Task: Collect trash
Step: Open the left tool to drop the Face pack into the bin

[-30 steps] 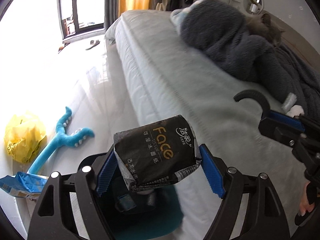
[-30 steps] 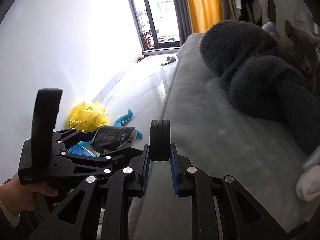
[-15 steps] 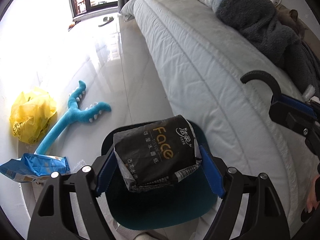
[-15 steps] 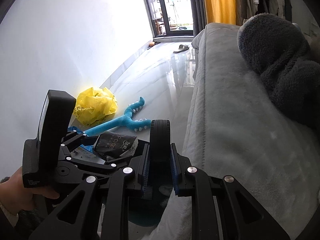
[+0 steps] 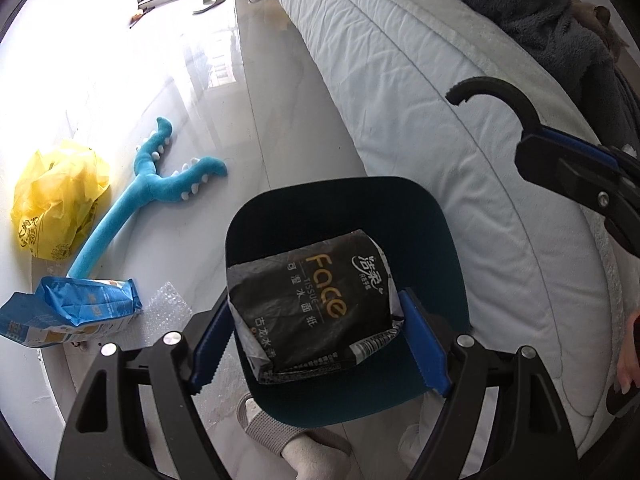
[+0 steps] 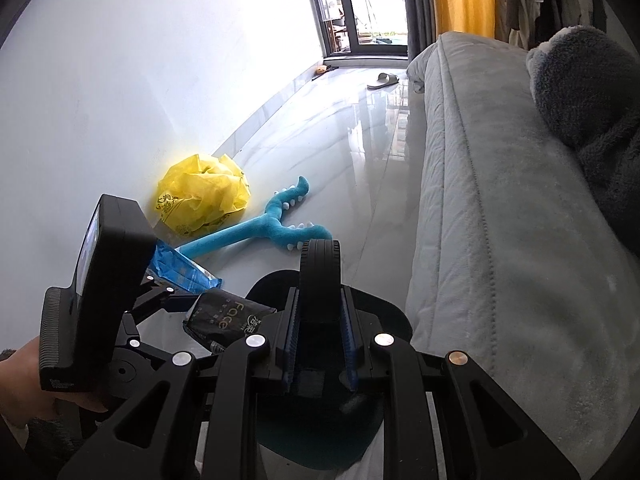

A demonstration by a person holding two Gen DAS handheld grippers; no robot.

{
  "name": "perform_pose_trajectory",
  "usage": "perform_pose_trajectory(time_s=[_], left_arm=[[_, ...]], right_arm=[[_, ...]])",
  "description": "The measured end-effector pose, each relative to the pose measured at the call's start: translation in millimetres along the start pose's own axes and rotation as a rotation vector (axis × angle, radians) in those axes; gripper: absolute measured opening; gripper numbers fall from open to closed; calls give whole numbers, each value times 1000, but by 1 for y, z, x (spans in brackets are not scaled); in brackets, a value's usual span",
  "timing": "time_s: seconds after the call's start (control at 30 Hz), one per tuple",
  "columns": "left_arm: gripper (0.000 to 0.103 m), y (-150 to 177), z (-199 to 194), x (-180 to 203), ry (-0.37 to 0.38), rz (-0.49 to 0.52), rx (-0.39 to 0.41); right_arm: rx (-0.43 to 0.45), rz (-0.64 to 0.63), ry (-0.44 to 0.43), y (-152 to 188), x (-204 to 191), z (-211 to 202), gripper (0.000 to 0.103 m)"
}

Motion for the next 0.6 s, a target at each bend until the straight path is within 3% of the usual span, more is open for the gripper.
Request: perform_pose_trajectory(time_s=[0.2,0.33,0.47,0.6], left_arm=[[88,9,3,-9,28,-11,-44],[91,10,-2,-15,21,-13,-27],[91,8,-13,-28,7,-50,22],[91,1,-34,-44,-21,-94,126]], right_arm=[[-31,-9,-13,2,-6,18,20],[-60,-9,-22,6,-11,31,20],[-84,11,-32,11,-13,39,20],[-115,25,-19,16,-13,47,20]])
Point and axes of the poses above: each gripper's, at about its wrist camera, not at the fingertips, and z roughly the way its jaws point, x to its right, y to its underside, the point moved 2 cm from there along z, roughly the way its jaws point, and after that the axes turned 4 degrees about x, right-handed, at the moved point
